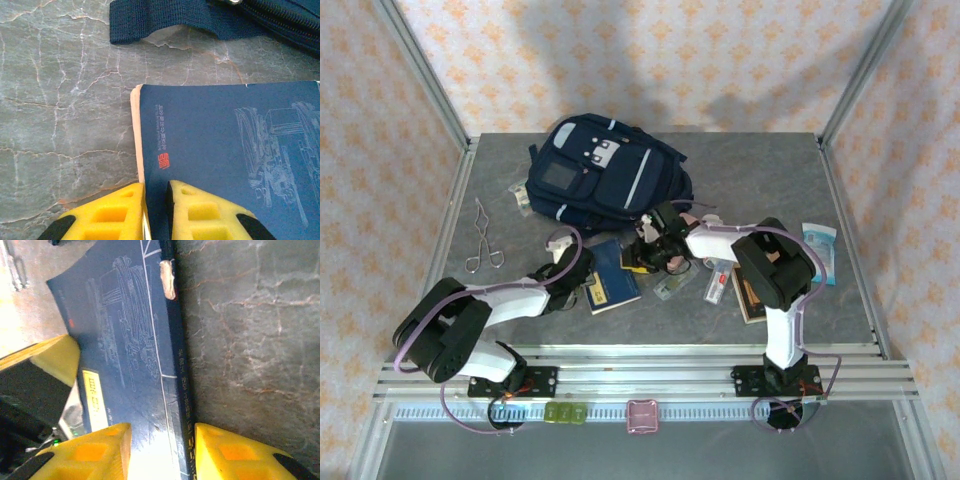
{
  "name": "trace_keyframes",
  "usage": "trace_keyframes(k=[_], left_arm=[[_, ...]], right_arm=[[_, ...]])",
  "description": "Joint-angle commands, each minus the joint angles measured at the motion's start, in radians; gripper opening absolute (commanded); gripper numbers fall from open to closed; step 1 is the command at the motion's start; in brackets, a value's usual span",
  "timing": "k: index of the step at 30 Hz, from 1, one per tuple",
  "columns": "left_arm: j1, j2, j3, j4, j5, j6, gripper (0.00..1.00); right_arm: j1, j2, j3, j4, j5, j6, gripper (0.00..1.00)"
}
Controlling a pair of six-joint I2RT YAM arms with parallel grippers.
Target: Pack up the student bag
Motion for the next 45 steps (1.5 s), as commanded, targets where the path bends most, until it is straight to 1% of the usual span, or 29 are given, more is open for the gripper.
trace_keyframes(k=[1, 7, 8, 10, 12, 13, 14, 15, 16, 17, 20, 22, 26, 27, 28, 29, 30, 33, 35, 36, 39, 41, 42, 43, 45], left_arm=[[-0.014, 0.016, -0.043, -0.051, 0.105, -0.007, 0.15], [-0.014, 0.015, -0.051, -0.046, 0.11, -0.013, 0.15], [-0.014, 0.016, -0.051, -0.049, 0.11, -0.015, 0.15], [-0.014, 0.011, -0.053, -0.049, 0.11, -0.016, 0.15], [-0.014, -0.002, -0.051, -0.056, 0.105, -0.019, 0.15], [-0.014, -0.015, -0.052, -0.06, 0.102, -0.021, 0.16], [-0.014, -0.033, -0.053, -0.064, 0.099, -0.024, 0.19], [-0.014, -0.057, -0.05, -0.073, 0.091, -0.027, 0.24], [-0.014, -0.09, -0.046, -0.087, 0.081, -0.028, 0.3], [-0.013, -0.127, -0.039, -0.105, 0.071, -0.029, 0.37], [-0.013, -0.247, -0.008, -0.148, 0.03, -0.014, 0.53], [-0.008, -0.341, 0.013, -0.158, 0.009, 0.008, 0.6], [0.015, -0.476, 0.069, -0.151, 0.011, 0.089, 0.79], [0.022, -0.497, 0.084, -0.145, 0.018, 0.107, 0.82], [0.031, -0.517, 0.099, -0.129, 0.037, 0.13, 0.86], [0.042, -0.532, 0.113, -0.119, 0.057, 0.141, 0.92], [0.056, -0.539, 0.126, -0.108, 0.084, 0.152, 0.95], [0.1, -0.538, 0.182, -0.08, 0.224, 0.214, 0.97], [0.132, -0.529, 0.214, -0.058, 0.338, 0.233, 0.99], [0.145, -0.523, 0.224, -0.046, 0.389, 0.237, 0.99], [0.192, -0.5, 0.242, 0.002, 0.547, 0.239, 0.99], [0.223, -0.49, 0.235, 0.066, 0.661, 0.219, 0.99], [0.234, -0.484, 0.229, 0.097, 0.714, 0.209, 0.99], [0.243, -0.478, 0.229, 0.12, 0.758, 0.204, 0.99], [0.254, -0.476, 0.227, 0.14, 0.795, 0.201, 0.99]], right_arm=[[0.021, -0.059, -0.029, 0.282, -0.192, 0.105, 0.36], [0.048, -0.062, -0.108, 0.514, -0.243, 0.234, 0.36], [0.05, -0.063, -0.111, 0.513, -0.221, 0.243, 0.36], [0.052, -0.053, -0.079, 0.402, -0.17, 0.188, 0.35], [0.049, -0.047, -0.068, 0.344, -0.126, 0.168, 0.28], [0.044, -0.047, -0.073, 0.34, -0.116, 0.169, 0.19], [0.038, -0.051, -0.073, 0.324, -0.103, 0.166, 0.1], [0.031, -0.054, -0.071, 0.316, -0.1, 0.162, 0.05], [0.024, -0.064, -0.069, 0.307, -0.1, 0.157, 0.01], [0.016, -0.078, -0.065, 0.292, -0.099, 0.146, 0.0], [-0.007, -0.131, -0.021, 0.207, -0.091, 0.083, 0.0], [-0.024, -0.167, 0.028, 0.13, -0.091, 0.028, 0.0], [-0.061, -0.226, 0.09, 0.055, -0.073, -0.029, 0.0], [-0.07, -0.235, 0.105, 0.038, -0.068, -0.044, 0.0], [-0.08, -0.248, 0.122, 0.019, -0.056, -0.064, 0.0], [-0.09, -0.259, 0.132, 0.012, -0.049, -0.077, 0.0], [-0.097, -0.272, 0.138, 0.009, -0.043, -0.086, 0.0], [-0.122, -0.331, 0.142, 0.025, -0.008, -0.138, 0.0], [-0.13, -0.381, 0.155, -0.007, 0.062, -0.216, 0.0], [-0.137, -0.394, 0.167, -0.024, 0.054, -0.241, 0.0], [-0.174, -0.412, 0.192, -0.032, -0.111, -0.264, 0.0], [-0.181, -0.431, 0.187, -0.013, -0.235, -0.277, 0.0], [-0.181, -0.438, 0.189, -0.016, -0.268, -0.288, 0.0], [-0.181, -0.448, 0.186, -0.015, -0.3, -0.299, 0.0], [-0.181, -0.468, 0.173, 0.01, -0.379, -0.305, 0.0]])
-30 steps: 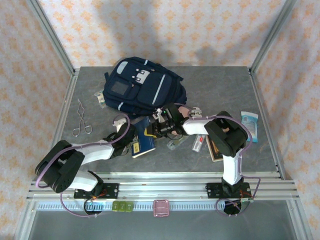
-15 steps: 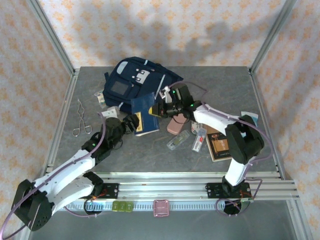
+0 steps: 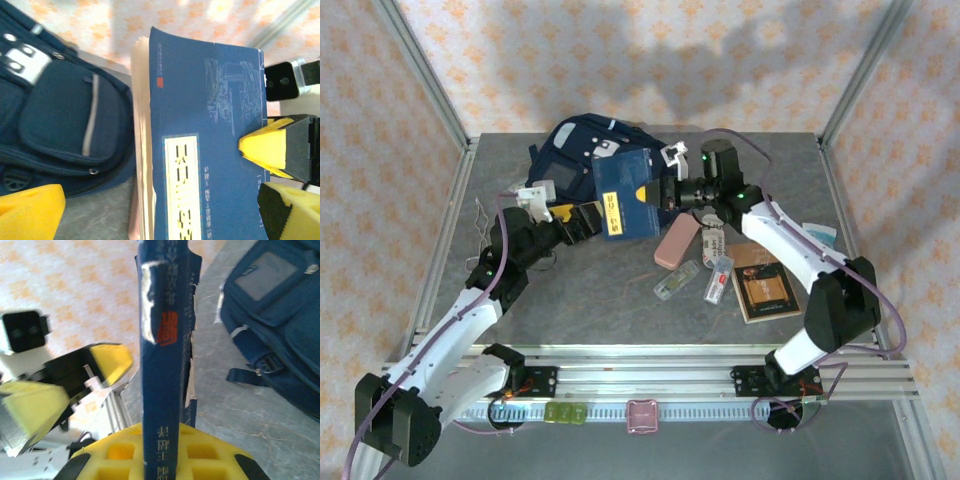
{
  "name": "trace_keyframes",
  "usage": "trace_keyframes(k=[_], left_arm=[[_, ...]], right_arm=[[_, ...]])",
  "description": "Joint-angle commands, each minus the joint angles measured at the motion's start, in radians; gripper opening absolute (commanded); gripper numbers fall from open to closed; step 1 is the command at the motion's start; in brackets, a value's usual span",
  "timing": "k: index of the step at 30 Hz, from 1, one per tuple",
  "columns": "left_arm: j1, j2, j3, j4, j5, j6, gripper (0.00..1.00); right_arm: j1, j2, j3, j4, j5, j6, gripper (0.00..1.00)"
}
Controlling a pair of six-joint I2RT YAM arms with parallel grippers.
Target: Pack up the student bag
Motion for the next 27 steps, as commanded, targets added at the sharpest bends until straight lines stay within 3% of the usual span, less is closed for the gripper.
trace_keyframes(k=[1, 8, 14, 18, 20, 27], left_arm=[[0.022, 0.001, 0.004, 0.119, 0.204, 0.002, 0.99], [0.043, 0.019, -0.014, 0.18, 0.3, -0.012, 0.99], [0.064, 0.027, -0.06, 0.386, 0.432, -0.121, 0.98], [0.064, 0.029, -0.047, 0.409, 0.518, -0.141, 0.92], [0.064, 0.022, -0.049, 0.404, 0.544, -0.145, 0.84], [0.07, 0.007, -0.053, 0.33, 0.538, -0.116, 0.27]], right_arm=[[0.006, -0.069, 0.008, 0.067, -0.22, -0.046, 0.0], [0.037, -0.123, 0.0, 0.087, -0.395, -0.083, 0.0], [0.045, -0.102, 0.02, 0.029, -0.401, -0.123, 0.0], [0.039, -0.065, 0.029, 0.025, -0.353, -0.108, 0.0], [0.033, -0.044, 0.037, 0.025, -0.34, -0.091, 0.0], [0.027, 0.025, 0.092, -0.002, -0.317, -0.078, 0.01]])
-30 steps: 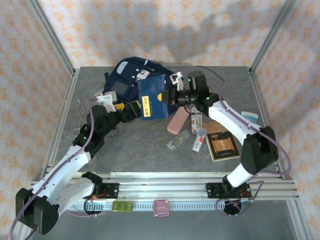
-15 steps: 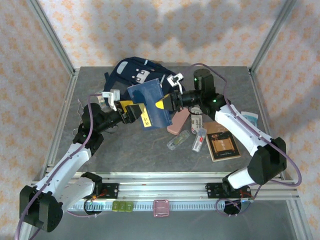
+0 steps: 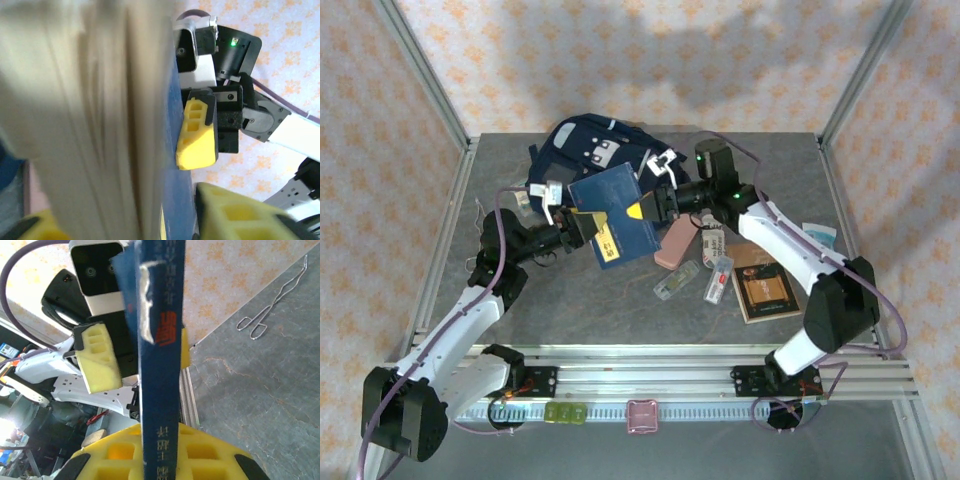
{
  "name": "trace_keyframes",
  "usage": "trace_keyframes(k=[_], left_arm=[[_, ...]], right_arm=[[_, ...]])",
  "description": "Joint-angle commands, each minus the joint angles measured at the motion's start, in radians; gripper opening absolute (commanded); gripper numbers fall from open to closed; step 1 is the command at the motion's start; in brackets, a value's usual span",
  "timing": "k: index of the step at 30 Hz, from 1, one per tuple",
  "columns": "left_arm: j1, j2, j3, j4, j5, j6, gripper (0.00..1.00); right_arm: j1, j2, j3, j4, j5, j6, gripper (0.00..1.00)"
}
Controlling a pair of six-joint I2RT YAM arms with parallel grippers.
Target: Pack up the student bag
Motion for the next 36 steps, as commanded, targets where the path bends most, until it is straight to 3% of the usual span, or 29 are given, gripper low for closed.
trace_keyframes(k=[1, 3, 6, 14, 19, 25, 28, 36], left_arm=[[0.008, -0.02, -0.004, 0.032, 0.041, 0.003, 0.18], [0.01, -0.012, -0.01, 0.048, 0.033, -0.009, 0.01], [0.018, -0.005, -0.028, 0.088, -0.041, -0.063, 0.0], [0.047, 0.029, -0.134, 0.517, -0.263, -0.373, 0.0], [0.047, 0.081, -0.172, 0.736, -0.332, -0.497, 0.0], [0.025, 0.09, -0.191, 0.811, -0.394, -0.541, 0.0], [0.008, 0.071, -0.195, 0.785, -0.426, -0.524, 0.0], [-0.031, 0.066, -0.197, 0.751, -0.486, -0.502, 0.0]], right_arm=[[-0.006, 0.018, 0.065, 0.017, 0.01, 0.018, 0.03], [-0.012, 0.023, 0.071, 0.023, 0.029, 0.031, 0.08], [-0.023, 0.019, 0.048, 0.082, 0.041, 0.1, 0.3], [-0.001, -0.074, -0.201, 0.54, 0.097, 0.419, 0.52], [0.073, -0.092, -0.27, 0.689, 0.206, 0.516, 0.52], [0.105, -0.092, -0.408, 1.118, 0.48, 0.807, 0.47], [0.12, -0.06, -0.393, 1.146, 0.537, 0.851, 0.35], [0.172, 0.008, -0.328, 1.155, 0.521, 0.876, 0.34]])
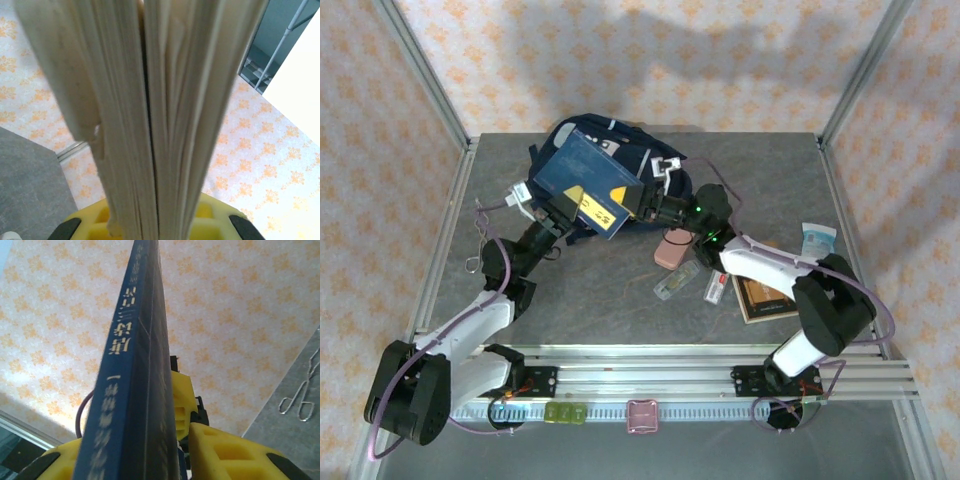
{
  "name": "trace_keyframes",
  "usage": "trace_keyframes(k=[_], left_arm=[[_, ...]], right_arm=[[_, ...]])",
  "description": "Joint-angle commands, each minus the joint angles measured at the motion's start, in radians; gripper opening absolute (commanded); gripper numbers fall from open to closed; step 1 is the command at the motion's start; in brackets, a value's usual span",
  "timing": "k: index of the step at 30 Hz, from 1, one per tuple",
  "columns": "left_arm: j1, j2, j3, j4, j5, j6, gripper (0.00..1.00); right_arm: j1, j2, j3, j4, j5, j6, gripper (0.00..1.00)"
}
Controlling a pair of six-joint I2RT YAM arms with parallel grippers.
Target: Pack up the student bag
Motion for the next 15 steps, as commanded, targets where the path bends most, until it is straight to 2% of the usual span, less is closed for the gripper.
trace_keyframes(k=[1, 3, 5, 9, 10, 11, 14, 15], left_arm=[[-0.006, -0.03, -0.006, 0.085, -0.068, 0.001, 0.0], [-0.006, -0.037, -0.013, 0.083, -0.088, 0.006, 0.0], [-0.004, -0.041, -0.01, 0.069, -0.101, 0.014, 0.0], [-0.007, -0.024, 0.001, 0.065, -0.087, 0.016, 0.0], [-0.007, -0.019, 0.004, 0.066, -0.083, 0.015, 0.03], [-0.008, -0.015, 0.004, 0.066, -0.081, 0.013, 0.07], [-0.009, -0.019, 0.007, 0.033, -0.074, 0.027, 0.48], [-0.01, -0.028, 0.011, -0.014, -0.076, 0.05, 0.58]], right_arm=[[0.007, 0.007, 0.032, 0.074, 0.018, 0.031, 0.37], [0.007, -0.006, 0.022, 0.041, 0.025, 0.014, 0.4], [0.009, -0.018, 0.01, 0.017, 0.033, -0.005, 0.38], [0.009, -0.018, 0.013, -0.056, 0.051, -0.032, 0.08], [0.009, -0.015, 0.021, -0.073, 0.049, -0.035, 0.04], [0.009, -0.008, 0.022, -0.075, 0.046, -0.036, 0.0], [-0.01, -0.011, 0.031, -0.117, 0.051, -0.054, 0.0], [-0.028, -0.025, 0.026, -0.134, 0.062, -0.062, 0.0]])
